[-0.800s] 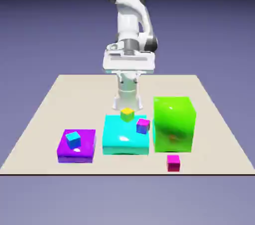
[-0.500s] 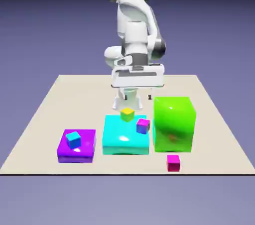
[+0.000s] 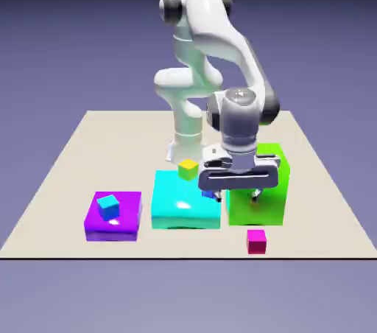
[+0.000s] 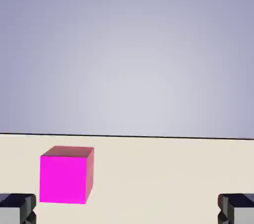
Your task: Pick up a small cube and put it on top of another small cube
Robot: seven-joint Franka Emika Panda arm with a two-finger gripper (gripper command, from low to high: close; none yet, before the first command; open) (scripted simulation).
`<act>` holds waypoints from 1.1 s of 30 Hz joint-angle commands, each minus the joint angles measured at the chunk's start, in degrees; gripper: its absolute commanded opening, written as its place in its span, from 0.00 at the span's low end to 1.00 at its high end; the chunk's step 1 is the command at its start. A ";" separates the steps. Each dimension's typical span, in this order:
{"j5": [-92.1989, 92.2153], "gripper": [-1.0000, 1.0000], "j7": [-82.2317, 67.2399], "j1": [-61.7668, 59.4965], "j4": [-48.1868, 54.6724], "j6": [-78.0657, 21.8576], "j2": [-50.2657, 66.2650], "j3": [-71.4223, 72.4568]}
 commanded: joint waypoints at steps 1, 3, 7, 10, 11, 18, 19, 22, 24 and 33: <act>0.00 0.50 0.61 0.10 1.87 -1.94 2.08 0.42; 0.01 0.50 1.83 0.31 5.61 -5.82 6.23 1.26; 0.02 0.50 4.28 0.73 13.08 -13.57 14.54 2.94; 0.03 0.50 6.11 1.04 18.69 -19.38 20.77 4.20; 0.03 0.50 6.46 1.10 19.78 -20.51 21.98 4.44; -0.49 0.00 6.45 1.64 14.53 -11.99 25.33 3.98; -0.34 0.00 6.45 1.48 16.06 -14.47 24.35 4.12; 0.03 0.00 6.47 1.10 19.78 -20.51 21.98 4.44; -0.40 0.00 5.98 0.56 17.71 -20.68 20.24 4.23; -9.97 0.00 -5.07 -8.49 -0.05 -20.88 5.64 2.87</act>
